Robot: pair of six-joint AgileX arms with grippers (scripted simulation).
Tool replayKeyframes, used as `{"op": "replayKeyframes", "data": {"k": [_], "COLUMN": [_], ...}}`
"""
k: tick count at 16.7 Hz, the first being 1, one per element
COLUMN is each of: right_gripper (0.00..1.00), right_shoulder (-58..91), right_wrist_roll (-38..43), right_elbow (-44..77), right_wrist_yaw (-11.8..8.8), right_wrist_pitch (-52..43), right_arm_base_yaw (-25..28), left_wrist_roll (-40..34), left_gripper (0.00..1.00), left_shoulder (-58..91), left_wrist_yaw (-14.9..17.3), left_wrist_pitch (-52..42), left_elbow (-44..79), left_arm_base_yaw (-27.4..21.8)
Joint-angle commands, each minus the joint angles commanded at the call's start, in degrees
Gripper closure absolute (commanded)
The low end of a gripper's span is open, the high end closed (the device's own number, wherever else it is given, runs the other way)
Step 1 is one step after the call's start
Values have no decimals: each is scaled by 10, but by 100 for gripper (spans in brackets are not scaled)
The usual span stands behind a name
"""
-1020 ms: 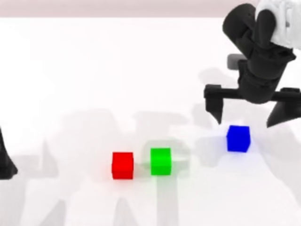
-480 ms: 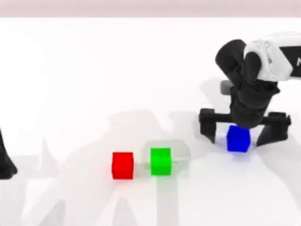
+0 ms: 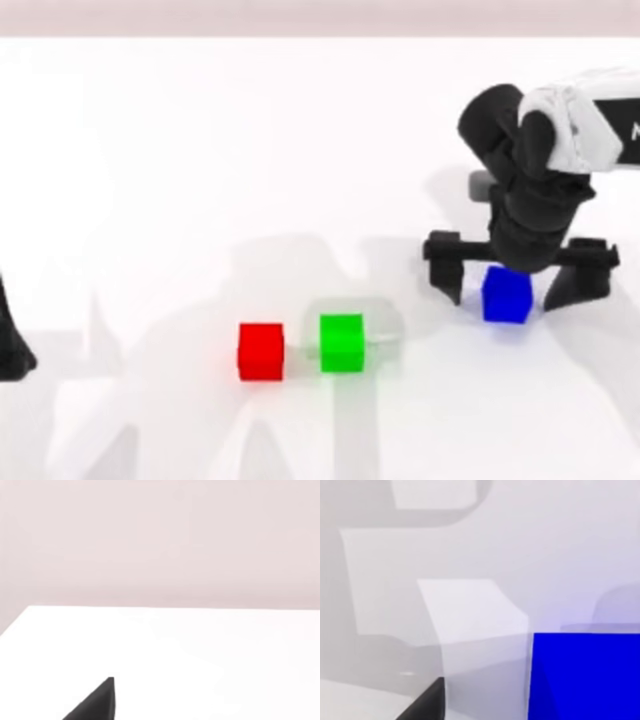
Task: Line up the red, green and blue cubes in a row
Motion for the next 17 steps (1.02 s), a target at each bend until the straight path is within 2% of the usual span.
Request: {"op": "replayKeyframes", "data": {"k": [9, 17], "right_gripper": [98, 100], "right_shoulder": [0, 0], "right_wrist_roll": [0, 0], "right_elbow": [0, 0], "right_wrist_yaw": [0, 0], "right_wrist_pitch": [0, 0], "right_arm_base_yaw": [0, 0], "left_wrist_roll": [0, 0], "left_gripper": [0, 0], "left_shoulder": [0, 0], "left_wrist_yaw": [0, 0], "left_wrist_pitch": [0, 0], "left_elbow": [0, 0], "left_arm_base_yaw": [0, 0]}}
